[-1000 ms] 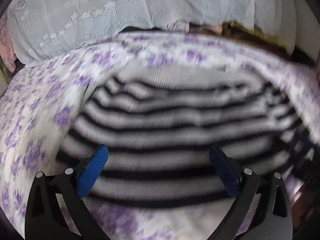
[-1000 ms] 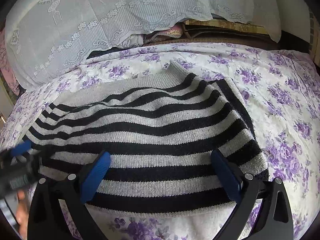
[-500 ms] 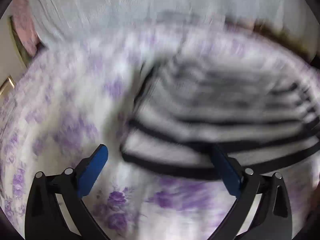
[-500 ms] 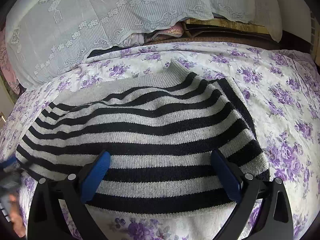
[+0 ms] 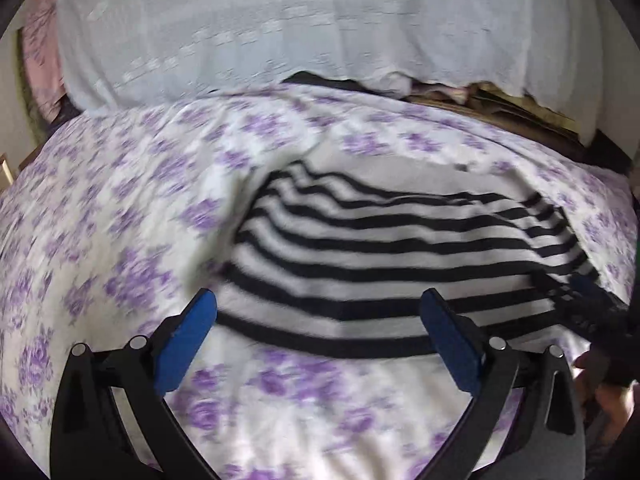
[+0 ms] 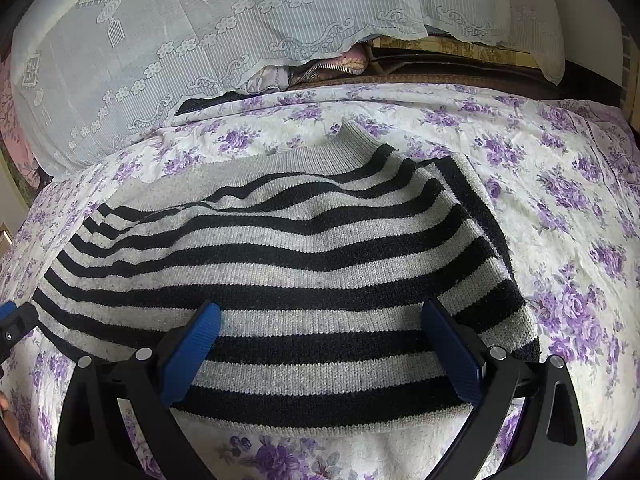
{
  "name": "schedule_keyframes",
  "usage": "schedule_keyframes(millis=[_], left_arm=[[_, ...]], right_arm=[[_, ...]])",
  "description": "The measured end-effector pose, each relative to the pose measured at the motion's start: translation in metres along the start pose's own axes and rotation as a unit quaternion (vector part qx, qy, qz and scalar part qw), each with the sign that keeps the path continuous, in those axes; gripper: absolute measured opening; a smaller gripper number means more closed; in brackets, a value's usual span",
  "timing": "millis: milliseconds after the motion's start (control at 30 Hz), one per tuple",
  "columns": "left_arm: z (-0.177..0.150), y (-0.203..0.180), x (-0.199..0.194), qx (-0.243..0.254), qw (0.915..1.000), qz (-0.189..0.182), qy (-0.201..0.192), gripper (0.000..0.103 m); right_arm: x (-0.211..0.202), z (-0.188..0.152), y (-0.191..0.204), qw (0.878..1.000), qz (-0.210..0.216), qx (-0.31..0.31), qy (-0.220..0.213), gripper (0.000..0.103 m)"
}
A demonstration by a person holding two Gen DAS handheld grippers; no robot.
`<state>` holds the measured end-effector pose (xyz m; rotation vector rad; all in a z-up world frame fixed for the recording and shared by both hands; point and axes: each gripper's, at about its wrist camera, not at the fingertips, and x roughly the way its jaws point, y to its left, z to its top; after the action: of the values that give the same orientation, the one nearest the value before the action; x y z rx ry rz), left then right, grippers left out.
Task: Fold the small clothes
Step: 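Grasp the side edge of the folded sweater with the right tool and lift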
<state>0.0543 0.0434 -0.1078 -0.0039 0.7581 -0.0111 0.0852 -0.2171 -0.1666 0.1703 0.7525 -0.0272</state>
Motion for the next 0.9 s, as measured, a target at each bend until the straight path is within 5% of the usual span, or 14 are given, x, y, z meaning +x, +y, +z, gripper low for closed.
schedule_keyframes(millis=[133, 267, 333, 467, 567, 700, 900], left_arm=[[0.015, -0.029, 0.006, 0.011, 0.9999, -0.01, 0.001, 0.099], [0.018, -0.054, 0.047, 0.048, 0.9981, -0.009, 0.036, 0.099], [0.002, -0.064, 0.087, 0.082, 0.9947, 0.004, 0.063, 0.099], [0.001, -0.052, 0.079, 0.063, 0.9963, -0.027, 0.052, 0.099], [-0.003, -0.054, 0.073, 0.065, 0.9969, -0.021, 0.04, 0.099], [-0.004, -0.055, 0.072, 0.067, 0.9969, -0.017, 0.038, 0.099], [-0.004, -0.056, 0.072, 0.067, 0.9969, -0.015, 0.038, 0.099]], right_arm=[[-0.031, 0.006, -0.025, 0.997, 0.032, 0.057, -0.051, 0.1], [-0.076, 0.006, -0.08, 0.976, 0.091, 0.156, -0.123, 0.1], [-0.071, -0.004, -0.106, 0.969, 0.114, 0.199, -0.097, 0.1], [-0.044, -0.033, -0.143, 0.934, 0.186, 0.304, -0.032, 0.1], [-0.05, -0.028, -0.129, 0.931, 0.224, 0.286, -0.035, 0.1], [-0.047, -0.032, -0.111, 0.944, 0.198, 0.266, 0.011, 0.099], [-0.045, -0.041, -0.099, 0.933, 0.204, 0.292, 0.047, 0.1]])
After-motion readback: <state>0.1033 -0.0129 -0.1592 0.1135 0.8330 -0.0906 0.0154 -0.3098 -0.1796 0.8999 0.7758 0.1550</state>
